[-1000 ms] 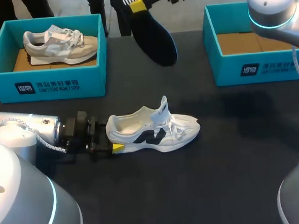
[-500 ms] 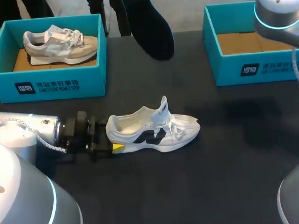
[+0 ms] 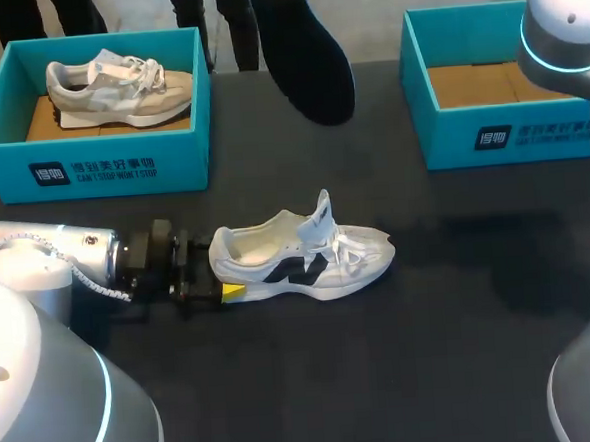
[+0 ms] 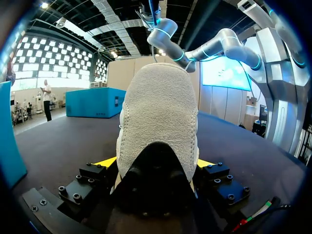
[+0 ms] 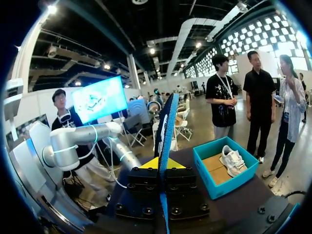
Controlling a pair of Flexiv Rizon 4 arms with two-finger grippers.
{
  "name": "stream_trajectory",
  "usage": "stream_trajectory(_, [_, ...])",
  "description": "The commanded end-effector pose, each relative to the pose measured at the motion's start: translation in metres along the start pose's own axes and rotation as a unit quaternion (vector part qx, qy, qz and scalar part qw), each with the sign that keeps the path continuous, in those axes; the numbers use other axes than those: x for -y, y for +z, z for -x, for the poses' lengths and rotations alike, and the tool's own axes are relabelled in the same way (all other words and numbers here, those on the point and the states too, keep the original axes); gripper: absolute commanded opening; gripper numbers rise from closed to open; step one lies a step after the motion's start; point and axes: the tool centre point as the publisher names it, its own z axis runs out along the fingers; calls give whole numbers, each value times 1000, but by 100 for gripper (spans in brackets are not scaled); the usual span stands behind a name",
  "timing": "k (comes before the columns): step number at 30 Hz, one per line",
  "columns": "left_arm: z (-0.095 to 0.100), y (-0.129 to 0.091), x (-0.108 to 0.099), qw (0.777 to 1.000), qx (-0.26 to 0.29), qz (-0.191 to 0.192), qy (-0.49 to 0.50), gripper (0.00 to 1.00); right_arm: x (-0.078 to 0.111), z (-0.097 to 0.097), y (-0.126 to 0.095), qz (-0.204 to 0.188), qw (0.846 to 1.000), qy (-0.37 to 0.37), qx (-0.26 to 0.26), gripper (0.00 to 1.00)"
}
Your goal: Take the shoe out of the shoebox, open the shoe tongue, remove and reinsert the insole, then place the shoe into the shoebox
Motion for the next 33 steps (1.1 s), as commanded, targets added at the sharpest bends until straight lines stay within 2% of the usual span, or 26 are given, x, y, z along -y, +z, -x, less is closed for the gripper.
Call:
stream_trajectory(1, [0, 1, 0, 1000, 1, 0, 0, 0, 0, 0, 1, 0, 1000, 0, 1, 0])
stream_trajectory(13, [0, 1, 0, 1000, 1, 0, 0, 0, 0, 0, 1, 0, 1000, 0, 1, 0])
stream_trajectory(17, [0, 1, 0, 1000, 1, 0, 0, 0, 8, -15, -14, -28, 999, 37, -1, 0])
stream_trajectory(20, [0, 1, 0, 1000, 1, 0, 0, 0, 14, -27, -28, -32, 996, 81, -6, 0])
stream_trajectory(24, [0, 1, 0, 1000, 1, 0, 0, 0, 22, -44, -45, 9, 988, 150, -15, 0])
stream_trajectory(27, [0, 1, 0, 1000, 1, 0, 0, 0, 22, -56, -51, 32, 985, 164, -31, 0])
stream_trajectory(33, [0, 1, 0, 1000, 1, 0, 0, 0, 20, -60, -53, 28, 988, 153, -21, 0])
